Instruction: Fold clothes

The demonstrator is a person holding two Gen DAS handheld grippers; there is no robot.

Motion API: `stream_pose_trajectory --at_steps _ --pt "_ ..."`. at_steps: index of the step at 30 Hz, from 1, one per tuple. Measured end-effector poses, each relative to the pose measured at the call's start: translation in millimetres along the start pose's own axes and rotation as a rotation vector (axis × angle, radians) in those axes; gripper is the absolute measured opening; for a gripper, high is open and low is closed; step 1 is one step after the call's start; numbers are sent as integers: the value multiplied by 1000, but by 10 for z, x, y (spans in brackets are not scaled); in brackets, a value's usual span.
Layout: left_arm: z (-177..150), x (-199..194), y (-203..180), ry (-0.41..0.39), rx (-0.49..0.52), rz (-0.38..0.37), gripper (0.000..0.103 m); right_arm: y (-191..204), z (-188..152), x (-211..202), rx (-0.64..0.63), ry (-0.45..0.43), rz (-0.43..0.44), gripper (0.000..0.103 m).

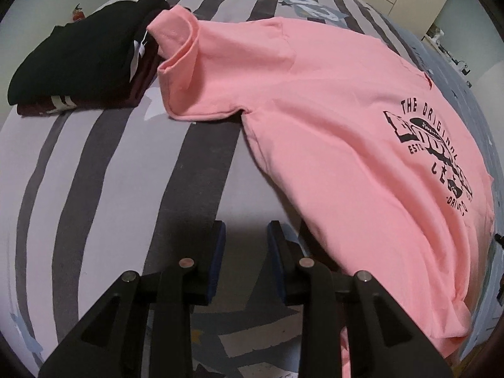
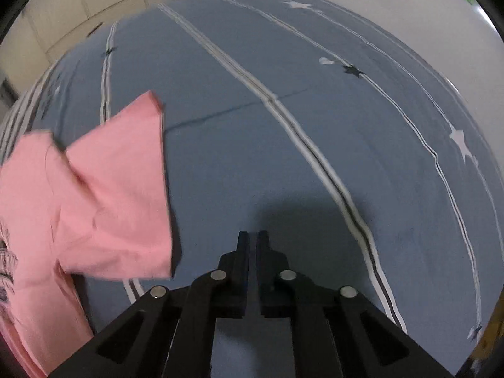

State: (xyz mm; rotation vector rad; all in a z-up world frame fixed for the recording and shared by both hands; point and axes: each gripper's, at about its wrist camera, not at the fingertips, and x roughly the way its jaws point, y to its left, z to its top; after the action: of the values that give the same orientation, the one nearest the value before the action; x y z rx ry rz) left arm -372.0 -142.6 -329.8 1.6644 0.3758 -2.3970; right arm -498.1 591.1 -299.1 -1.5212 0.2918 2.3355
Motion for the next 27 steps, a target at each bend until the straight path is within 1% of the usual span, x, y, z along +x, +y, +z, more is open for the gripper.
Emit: stream_pose_trajectory --at_steps 2,3,4,7,10,13,15,16,17,18,19,22,23,25,27 --pt "24 8 -44 1 9 4 25 130 116 -75 -47 -60 27 15" --pt "37 13 -70 0 12 3 25 231 193 -94 -77 -84 45 29" --pt "49 17 -96 -1 16 1 25 332 264 -101 -100 -103 63 39" --pt "86 26 -194 -8 29 -4 25 648 483 -11 -168 -127 84 40" --pt "105 41 -271 -10 45 -3 25 937 692 265 -242 -99 61 40" --pt "104 74 -316 -6 62 -2 25 988 798 569 -271 -50 25 40" --pt "89 97 -331 -4 65 2 25 994 851 655 -272 -44 41 40" --pt "82 109 -339 -4 67 3 25 991 874 675 -269 -46 56 39" --pt "74 114 -340 -4 66 4 25 989 897 695 -266 -47 72 33" --pt "66 117 -344 -4 63 6 25 986 920 715 -263 -49 88 10" --pt "58 121 -348 -3 61 8 25 981 933 719 -267 -49 99 4" --pt "44 128 -378 -2 55 14 25 1011 1009 631 -287 -95 76 3" --pt "43 128 -386 -1 53 14 25 971 1056 583 -266 -118 69 3" --pt "44 124 -398 1 49 14 25 738 1178 480 -159 -155 66 3" --pt "48 121 -419 0 44 12 25 459 1240 489 -54 -142 82 3"
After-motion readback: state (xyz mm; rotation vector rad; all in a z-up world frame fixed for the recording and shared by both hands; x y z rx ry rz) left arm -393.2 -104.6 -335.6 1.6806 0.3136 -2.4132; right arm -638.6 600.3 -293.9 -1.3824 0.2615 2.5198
